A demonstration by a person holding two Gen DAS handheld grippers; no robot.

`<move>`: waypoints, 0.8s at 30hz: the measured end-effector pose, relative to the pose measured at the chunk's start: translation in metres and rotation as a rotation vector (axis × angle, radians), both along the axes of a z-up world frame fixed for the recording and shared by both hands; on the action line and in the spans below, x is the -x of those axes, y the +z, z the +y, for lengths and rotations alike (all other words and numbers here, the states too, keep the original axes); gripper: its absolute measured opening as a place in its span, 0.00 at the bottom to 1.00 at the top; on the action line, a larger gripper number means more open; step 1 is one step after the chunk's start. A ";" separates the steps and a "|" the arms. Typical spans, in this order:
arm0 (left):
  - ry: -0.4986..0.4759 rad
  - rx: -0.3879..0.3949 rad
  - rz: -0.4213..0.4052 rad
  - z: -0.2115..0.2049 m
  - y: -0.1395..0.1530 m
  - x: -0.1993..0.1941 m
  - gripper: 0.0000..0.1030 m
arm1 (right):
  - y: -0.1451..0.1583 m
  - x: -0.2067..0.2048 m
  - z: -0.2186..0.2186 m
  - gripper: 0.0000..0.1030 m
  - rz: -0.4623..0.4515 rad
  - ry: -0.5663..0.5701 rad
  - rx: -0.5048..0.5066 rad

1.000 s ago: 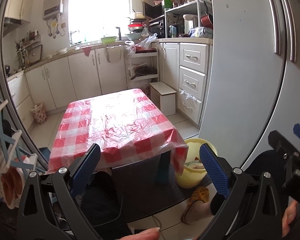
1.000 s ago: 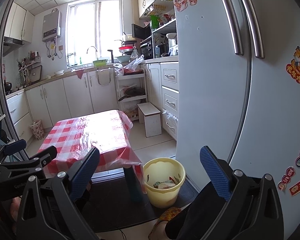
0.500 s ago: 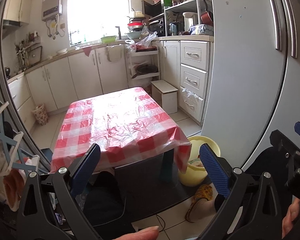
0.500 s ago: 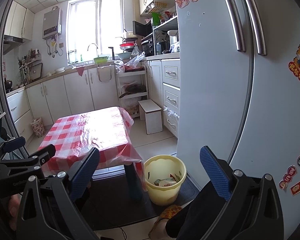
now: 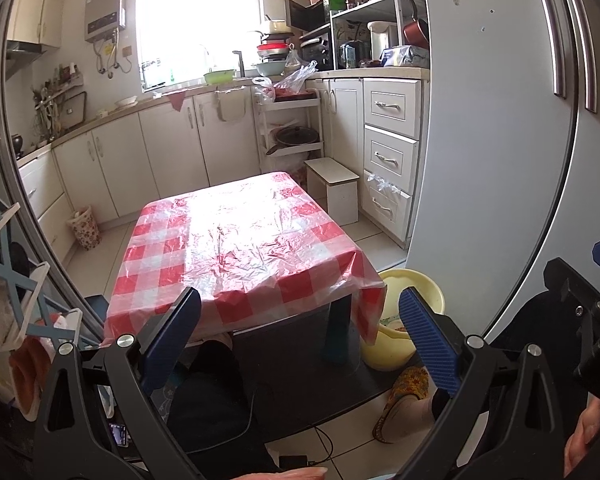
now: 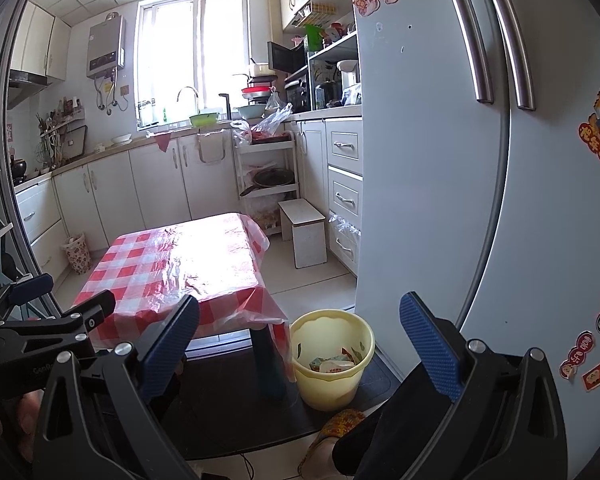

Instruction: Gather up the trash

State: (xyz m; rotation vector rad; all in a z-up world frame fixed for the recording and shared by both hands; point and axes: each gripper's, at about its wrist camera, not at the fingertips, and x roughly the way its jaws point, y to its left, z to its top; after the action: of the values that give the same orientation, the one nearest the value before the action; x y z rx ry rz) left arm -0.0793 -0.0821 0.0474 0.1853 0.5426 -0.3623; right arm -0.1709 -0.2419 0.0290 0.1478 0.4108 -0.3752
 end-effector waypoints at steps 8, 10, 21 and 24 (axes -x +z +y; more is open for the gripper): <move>-0.005 -0.007 0.005 -0.002 -0.001 0.001 0.92 | -0.001 0.000 -0.002 0.93 0.000 0.000 -0.008; -0.007 -0.007 0.005 -0.002 -0.001 0.001 0.92 | -0.002 0.001 -0.002 0.93 0.001 0.000 -0.009; 0.003 0.054 0.059 0.008 -0.007 -0.003 0.92 | -0.002 0.001 -0.002 0.93 0.001 0.003 -0.008; 0.022 0.053 0.027 0.011 -0.005 -0.001 0.92 | -0.002 0.001 -0.002 0.93 0.001 0.002 -0.008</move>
State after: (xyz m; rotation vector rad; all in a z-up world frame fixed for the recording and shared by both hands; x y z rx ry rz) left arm -0.0786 -0.0709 0.0429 0.1228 0.5611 -0.3578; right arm -0.1714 -0.2443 0.0265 0.1552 0.4139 -0.3716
